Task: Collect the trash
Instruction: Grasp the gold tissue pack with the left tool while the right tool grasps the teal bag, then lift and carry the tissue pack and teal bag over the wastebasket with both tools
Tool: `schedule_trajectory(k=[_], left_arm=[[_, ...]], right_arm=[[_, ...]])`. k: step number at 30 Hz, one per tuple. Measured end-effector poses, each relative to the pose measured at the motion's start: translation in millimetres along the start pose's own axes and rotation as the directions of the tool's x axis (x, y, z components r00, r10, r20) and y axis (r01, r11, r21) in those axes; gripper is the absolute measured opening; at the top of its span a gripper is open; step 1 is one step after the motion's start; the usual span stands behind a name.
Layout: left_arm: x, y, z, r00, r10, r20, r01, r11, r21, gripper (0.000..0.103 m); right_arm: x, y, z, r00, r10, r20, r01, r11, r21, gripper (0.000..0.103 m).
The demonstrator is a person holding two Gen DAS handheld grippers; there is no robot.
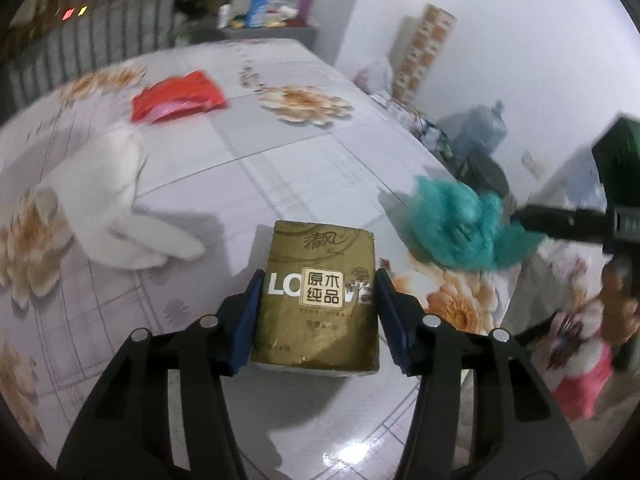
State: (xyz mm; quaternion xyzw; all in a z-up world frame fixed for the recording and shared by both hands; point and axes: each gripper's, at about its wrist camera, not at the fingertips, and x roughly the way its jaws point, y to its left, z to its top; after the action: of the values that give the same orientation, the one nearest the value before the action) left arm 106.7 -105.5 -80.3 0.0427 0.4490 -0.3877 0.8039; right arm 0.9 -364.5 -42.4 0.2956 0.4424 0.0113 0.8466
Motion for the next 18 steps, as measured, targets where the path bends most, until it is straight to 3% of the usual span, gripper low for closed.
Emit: schedule_trajectory(k=[4, 7, 18], left_arm=[[-3.7, 8.7, -1.2, 1.0, -0.019, 0.001, 0.019, 0.999, -0.045, 0.052], [-6.4, 8.7, -4.0, 1.0, -0.012, -0.001, 0.012, 0.999, -0.043, 0.061], [-6.3, -7.5, -10.2, 0.997, 0.067, -0.027, -0.066, 0.996, 0.054, 0.066]], right_arm=[[6.8, 11.0, 5.9, 1.0, -0.026, -0.005, 0.026, 0.997, -0.068, 0.062], [15.2, 18.2, 5.7, 0.999, -0.044, -0.032, 0.04, 0.992, -0.118, 0.065], [34.5, 29.3, 1.6, 0.989, -0.122, -0.084, 0.1, 0.967, -0.234, 0.068]])
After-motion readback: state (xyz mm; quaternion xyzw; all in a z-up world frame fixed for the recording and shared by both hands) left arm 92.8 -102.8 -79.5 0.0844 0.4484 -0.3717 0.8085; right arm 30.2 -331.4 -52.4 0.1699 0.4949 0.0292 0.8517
